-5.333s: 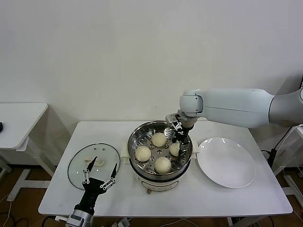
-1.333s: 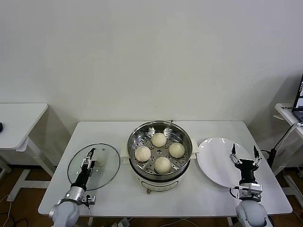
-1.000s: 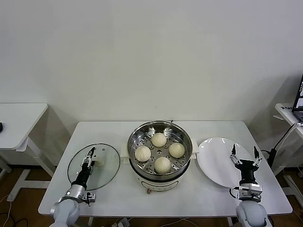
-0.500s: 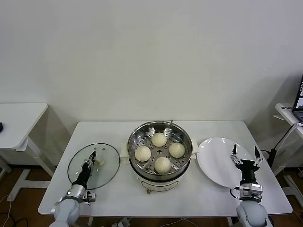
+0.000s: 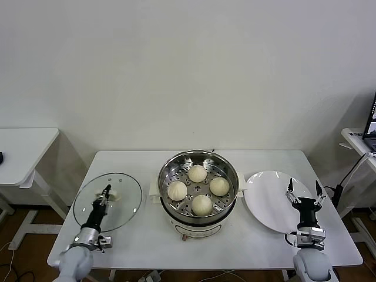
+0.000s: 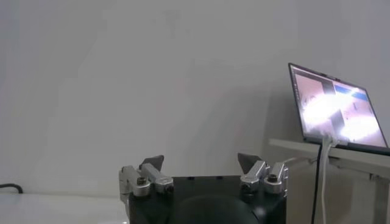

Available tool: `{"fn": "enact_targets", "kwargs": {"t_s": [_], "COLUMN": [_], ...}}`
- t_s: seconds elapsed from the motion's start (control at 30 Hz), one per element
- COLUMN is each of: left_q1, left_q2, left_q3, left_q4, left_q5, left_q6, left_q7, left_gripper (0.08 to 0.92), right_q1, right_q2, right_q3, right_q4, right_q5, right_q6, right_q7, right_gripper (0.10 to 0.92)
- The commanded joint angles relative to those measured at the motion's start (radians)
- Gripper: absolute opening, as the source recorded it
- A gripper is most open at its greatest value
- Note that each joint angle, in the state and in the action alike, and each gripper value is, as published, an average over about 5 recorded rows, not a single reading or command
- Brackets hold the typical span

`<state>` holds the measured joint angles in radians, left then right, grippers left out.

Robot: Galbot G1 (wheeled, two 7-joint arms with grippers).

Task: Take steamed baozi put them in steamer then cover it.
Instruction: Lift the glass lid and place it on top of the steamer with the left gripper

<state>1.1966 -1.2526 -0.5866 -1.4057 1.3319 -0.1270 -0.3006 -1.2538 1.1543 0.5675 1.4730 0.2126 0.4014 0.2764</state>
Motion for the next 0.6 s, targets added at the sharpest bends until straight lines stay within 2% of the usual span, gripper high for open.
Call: {"fn": "enact_targets", "kwargs": {"t_s": [0.03, 0.2, 0.37, 0.5, 0.6], "left_q1": [0.121, 0.205, 0.233, 0.199, 0.151], "left_q2": [0.047, 0.046, 0.022, -0.002, -0.029], "left_q3": [-0.077, -0.057, 0.048, 0.2, 0.342], "left_q4": [-0.395, -0.631, -0.846, -0.956, -0.964], "left_q5": [-0.19, -0.219, -0.156, -0.062, 0.017], "left_q6": [0.117, 0.224, 0.358, 0.458, 0.524], "left_q7": [0.091, 0.164, 0.267, 0.374, 0.44], "left_gripper": [0.193, 0.193, 0.193, 0.193, 0.193], "right_q1": [0.008, 0.024, 0.045, 0.058, 0.064], "right_q2": [-0.001, -0.005, -0.009, -0.011, -0.012], "right_q3": [-0.004, -0.012, -0.025, -0.028, -0.028], "right_q4": [-0.003, -0.007, -0.01, -0.015, -0.023], "right_q5": [-0.004, -0.006, -0.007, -0.007, -0.007], "right_q6": [-0.003, -0.011, -0.023, -0.027, -0.029], "right_q7": [0.002, 0.006, 0.01, 0.011, 0.011], "right_gripper": [0.823, 0.823, 0.823, 0.823, 0.823]}}
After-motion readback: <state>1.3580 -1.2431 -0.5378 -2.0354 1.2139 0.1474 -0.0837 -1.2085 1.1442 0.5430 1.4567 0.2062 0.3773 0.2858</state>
